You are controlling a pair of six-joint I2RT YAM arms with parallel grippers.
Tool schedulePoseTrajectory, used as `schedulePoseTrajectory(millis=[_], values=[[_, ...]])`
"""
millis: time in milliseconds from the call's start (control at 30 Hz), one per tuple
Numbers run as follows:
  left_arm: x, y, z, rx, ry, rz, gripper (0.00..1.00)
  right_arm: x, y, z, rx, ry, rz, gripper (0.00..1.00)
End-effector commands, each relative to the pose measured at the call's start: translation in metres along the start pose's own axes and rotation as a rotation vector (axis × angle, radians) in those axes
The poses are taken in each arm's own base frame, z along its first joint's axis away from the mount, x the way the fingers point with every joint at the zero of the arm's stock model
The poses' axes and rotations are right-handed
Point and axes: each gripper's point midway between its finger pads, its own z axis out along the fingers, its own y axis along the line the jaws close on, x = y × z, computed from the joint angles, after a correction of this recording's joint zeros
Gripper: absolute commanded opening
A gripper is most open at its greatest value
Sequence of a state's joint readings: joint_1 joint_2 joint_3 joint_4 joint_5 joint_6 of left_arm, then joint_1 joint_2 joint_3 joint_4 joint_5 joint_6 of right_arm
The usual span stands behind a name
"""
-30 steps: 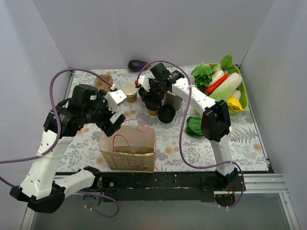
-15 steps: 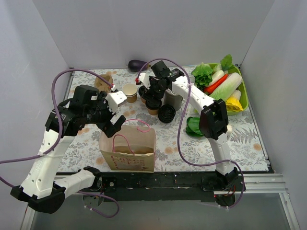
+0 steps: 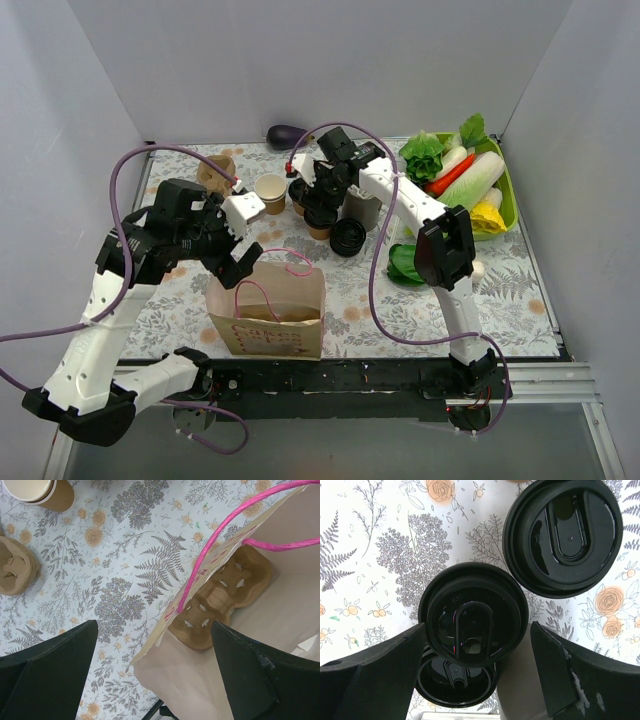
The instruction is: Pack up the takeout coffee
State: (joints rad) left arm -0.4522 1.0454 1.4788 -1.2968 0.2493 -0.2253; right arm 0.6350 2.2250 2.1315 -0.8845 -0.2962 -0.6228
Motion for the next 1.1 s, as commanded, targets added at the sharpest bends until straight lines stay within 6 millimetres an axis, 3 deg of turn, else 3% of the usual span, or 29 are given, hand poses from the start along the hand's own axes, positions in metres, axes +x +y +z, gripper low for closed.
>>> schedulePoseTrajectory(millis=[0, 667, 900, 1067], values=[[-0.001, -0.003, -0.003, 0.006, -0.026, -0.003, 0.98, 0.008, 0.002, -0.002, -0.017, 0.031, -0.003, 0.93], [0.004, -0.005, 0.002, 0.025, -0.012, -0.017, 0.98, 0.007, 0.005, 0.013, -0.055, 0.016, 0.044, 0.91], [0.007, -0.007, 0.002, 0.032, -0.013, -0.028, 0.98, -0.001, 0.004, 0.011, -0.053, -0.013, 0.05, 0.86], [0.01, -0.009, 0.004, 0.039, -0.009, -0.032, 0.98, -0.002, 0.007, 0.008, -0.06, -0.016, 0.054, 0.74]])
